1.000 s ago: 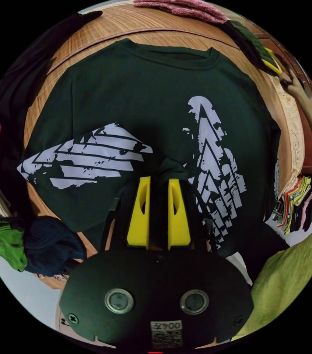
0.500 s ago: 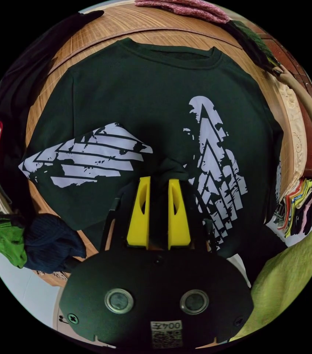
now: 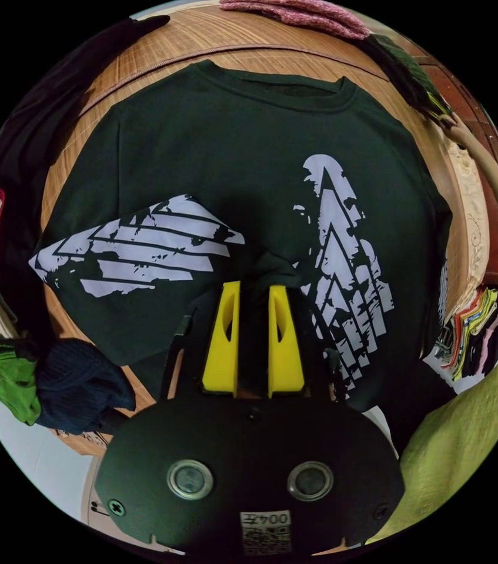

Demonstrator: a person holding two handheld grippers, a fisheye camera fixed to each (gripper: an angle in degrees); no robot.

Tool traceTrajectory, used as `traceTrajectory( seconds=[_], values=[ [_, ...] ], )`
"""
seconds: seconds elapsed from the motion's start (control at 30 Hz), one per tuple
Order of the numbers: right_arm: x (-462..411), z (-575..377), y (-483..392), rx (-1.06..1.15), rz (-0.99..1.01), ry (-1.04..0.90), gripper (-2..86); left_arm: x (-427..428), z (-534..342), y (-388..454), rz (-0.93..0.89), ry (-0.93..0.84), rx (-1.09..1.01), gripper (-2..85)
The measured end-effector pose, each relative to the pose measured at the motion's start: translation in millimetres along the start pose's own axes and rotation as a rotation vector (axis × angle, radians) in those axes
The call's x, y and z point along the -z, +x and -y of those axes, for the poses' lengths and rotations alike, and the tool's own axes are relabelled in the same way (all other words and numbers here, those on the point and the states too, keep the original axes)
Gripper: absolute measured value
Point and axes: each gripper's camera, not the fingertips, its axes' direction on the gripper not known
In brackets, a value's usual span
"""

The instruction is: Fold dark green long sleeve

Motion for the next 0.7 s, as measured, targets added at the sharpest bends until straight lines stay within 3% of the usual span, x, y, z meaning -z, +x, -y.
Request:
traceTrajectory(
  seconds=[0.17, 0.47, 0.6, 0.7],
  values=[
    [48, -13, 26, 0.026, 0.045, 0.055, 15.5, -1, 2, 2, 0.001, -0.006, -0.004, 6.4],
    [44, 3, 18, 0.072, 0.107, 0.074, 18.2, -2, 4, 4, 0.010, -0.008, 0.000, 6.5],
    [42, 9, 22, 0.050, 0.173, 0.077, 15.8, -2, 4, 4, 0.010, -0.004, 0.001, 6.5],
    [45, 16, 17, 0.040, 0.115, 0.029, 10.4, -2, 4, 3, 0.008, -0.002, 0.003, 6.5]
  ],
)
